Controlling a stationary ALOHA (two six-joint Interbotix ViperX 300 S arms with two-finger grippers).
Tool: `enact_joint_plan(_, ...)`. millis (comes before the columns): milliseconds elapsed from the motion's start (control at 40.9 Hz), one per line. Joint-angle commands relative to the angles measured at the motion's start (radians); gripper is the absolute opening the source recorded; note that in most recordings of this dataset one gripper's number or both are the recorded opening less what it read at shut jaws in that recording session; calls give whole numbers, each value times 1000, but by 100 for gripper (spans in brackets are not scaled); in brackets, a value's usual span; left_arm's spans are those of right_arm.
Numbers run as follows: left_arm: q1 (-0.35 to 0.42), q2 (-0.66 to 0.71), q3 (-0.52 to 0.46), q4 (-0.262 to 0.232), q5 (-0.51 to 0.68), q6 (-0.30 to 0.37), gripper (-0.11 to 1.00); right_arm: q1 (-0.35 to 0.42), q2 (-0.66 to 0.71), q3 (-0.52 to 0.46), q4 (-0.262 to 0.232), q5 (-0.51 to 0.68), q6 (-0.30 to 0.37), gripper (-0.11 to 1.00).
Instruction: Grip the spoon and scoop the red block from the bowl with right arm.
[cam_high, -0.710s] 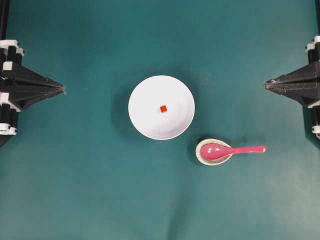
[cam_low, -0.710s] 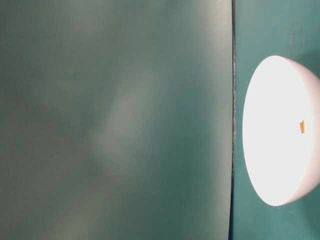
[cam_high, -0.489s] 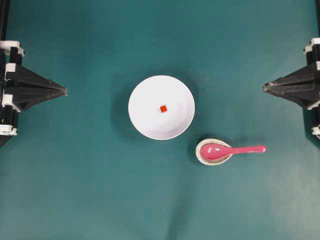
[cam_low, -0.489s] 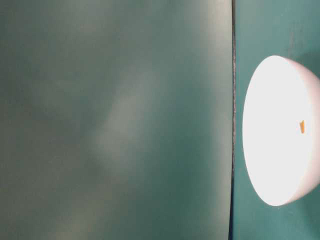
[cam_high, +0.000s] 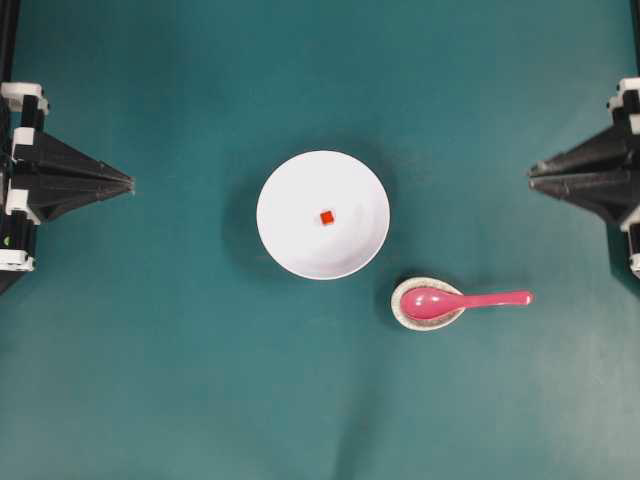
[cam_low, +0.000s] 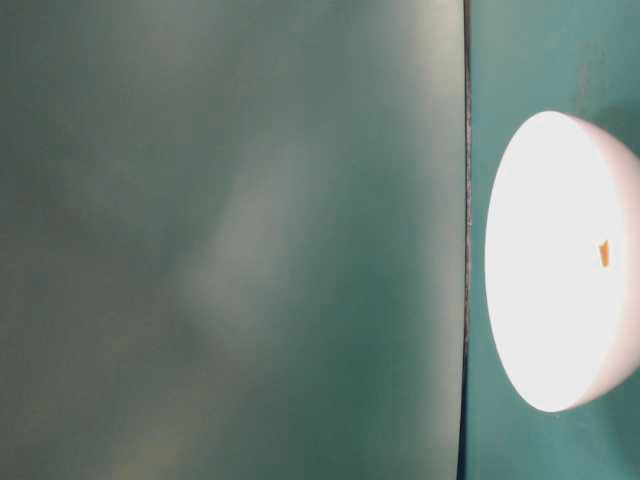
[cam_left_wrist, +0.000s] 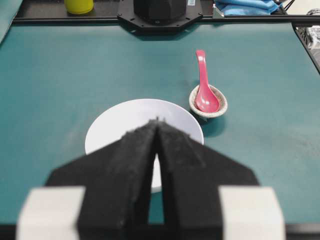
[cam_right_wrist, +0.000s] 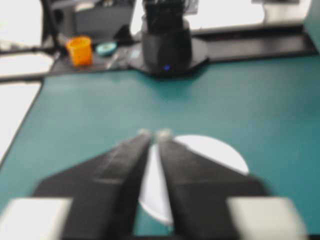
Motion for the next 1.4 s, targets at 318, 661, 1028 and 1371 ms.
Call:
enact_joint_plan(318, 26, -54, -43, 3, -6, -2, 0, 163, 176, 202, 6, -299, 35, 51)
enact_joint_plan(661, 63, -89, -52, 3, 6, -3, 0, 325, 551, 364, 183, -830, 46, 51)
enact_joint_plan(1028, 63, -89, -52, 3, 18, -3, 0, 479, 805, 314, 353, -891, 61, 50)
enact_joint_plan(1371, 63, -91, -52, 3, 32, -3, 0, 480, 882, 295, 374, -874, 60, 50)
